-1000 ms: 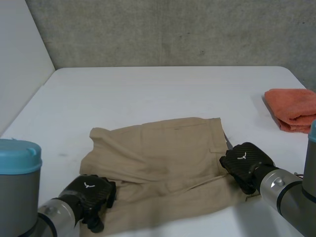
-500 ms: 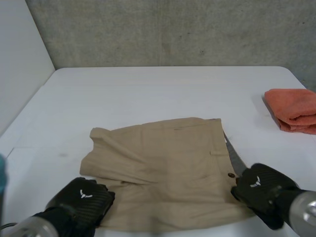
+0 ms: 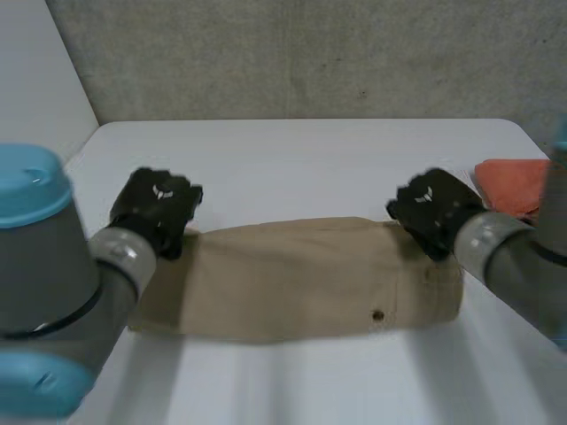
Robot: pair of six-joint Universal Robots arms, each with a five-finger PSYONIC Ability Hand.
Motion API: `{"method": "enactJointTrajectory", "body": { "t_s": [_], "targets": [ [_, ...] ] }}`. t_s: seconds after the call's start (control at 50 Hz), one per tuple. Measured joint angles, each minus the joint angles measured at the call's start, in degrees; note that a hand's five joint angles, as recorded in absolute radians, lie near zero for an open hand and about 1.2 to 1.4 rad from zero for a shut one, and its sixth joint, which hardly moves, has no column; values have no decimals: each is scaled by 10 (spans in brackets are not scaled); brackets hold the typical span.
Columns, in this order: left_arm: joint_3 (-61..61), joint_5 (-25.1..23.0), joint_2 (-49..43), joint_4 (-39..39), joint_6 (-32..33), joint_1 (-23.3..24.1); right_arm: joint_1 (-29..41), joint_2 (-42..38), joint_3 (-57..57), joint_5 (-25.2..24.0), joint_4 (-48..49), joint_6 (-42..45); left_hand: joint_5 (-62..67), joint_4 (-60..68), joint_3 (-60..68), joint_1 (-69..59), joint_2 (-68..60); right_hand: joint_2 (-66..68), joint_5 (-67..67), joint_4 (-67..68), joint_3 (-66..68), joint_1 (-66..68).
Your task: Fold the laundry.
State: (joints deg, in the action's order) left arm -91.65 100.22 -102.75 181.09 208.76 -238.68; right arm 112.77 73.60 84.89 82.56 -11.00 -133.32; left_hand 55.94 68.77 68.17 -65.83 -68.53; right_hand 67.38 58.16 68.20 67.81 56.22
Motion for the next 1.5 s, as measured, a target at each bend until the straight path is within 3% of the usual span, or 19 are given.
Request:
{"method": "enactJointTrajectory", "body": {
  "t_s": [0.24,0.44,0.46,0.5,0.52,0.56,0.6,0.64,0.72,0.82,0.94,1.04,1.22,1.44,1.48,1.5],
  "targets": [
    [133,7,-222,133,114,-40,51,-202,-162,45,169,14,0,0,2,0,-1,0,0,0,0,0],
    [193,29,-328,257,169,-60,58,-401,-335,98,204,64,0,0,2,0,-1,-1,-1,-1,-1,-4],
    [193,29,-331,264,171,-60,58,-412,-347,106,204,67,-11,-19,-17,13,18,-140,-115,-126,-139,-129],
    [188,29,-335,277,172,-56,58,-426,-366,124,202,68,-189,-210,-204,223,208,-201,-176,-197,-198,-199],
    [186,28,-335,280,172,-54,59,-427,-371,129,202,66,-250,-273,-277,295,282,-443,-395,-423,-424,-393],
    [179,28,-331,285,171,-48,60,-418,-377,140,201,56,-415,-439,-427,475,446,-516,-495,-516,-516,-435],
    [171,27,-320,286,167,-39,60,-401,-378,148,201,40,-519,-553,-541,550,551,-547,-543,-547,-555,-445],
    [161,26,-291,286,157,-26,61,-358,-373,154,200,3,-533,-572,-561,551,569,-547,-548,-547,-557,-445],
    [147,24,-251,283,139,-16,60,-323,-363,155,196,-26,-533,-572,-561,551,569,-547,-548,-547,-557,-445],
    [94,7,-142,267,85,-9,55,-182,-284,133,132,-94,-533,-572,-561,551,569,-547,-548,-547,-557,-445],
    [22,-20,-54,228,28,-13,43,-109,-191,90,44,-111,-533,-572,-561,551,569,-547,-548,-547,-557,-445],
    [-52,-75,10,176,-69,-21,-8,-60,-44,27,-2,-145,-533,-572,-561,551,569,-546,-547,-547,-555,-444],
    [-96,-121,24,141,-181,-34,-57,-53,108,-51,138,-172,-533,-572,-561,550,569,-471,-473,-470,-466,-380],
    [-95,-114,0,144,-183,-41,-65,-122,116,-72,228,-174,-533,-572,-561,551,569,-347,-371,-358,-352,-281],
    [-94,-114,-4,144,-182,-42,-65,-133,111,-76,229,-174,-533,-572,-561,551,569,-306,-335,-320,-310,-248],
    [-94,-114,-6,144,-182,-43,-65,-139,107,-78,229,-174,-533,-572,-561,551,569,-204,-246,-215,-210,-164]
  ]
}}
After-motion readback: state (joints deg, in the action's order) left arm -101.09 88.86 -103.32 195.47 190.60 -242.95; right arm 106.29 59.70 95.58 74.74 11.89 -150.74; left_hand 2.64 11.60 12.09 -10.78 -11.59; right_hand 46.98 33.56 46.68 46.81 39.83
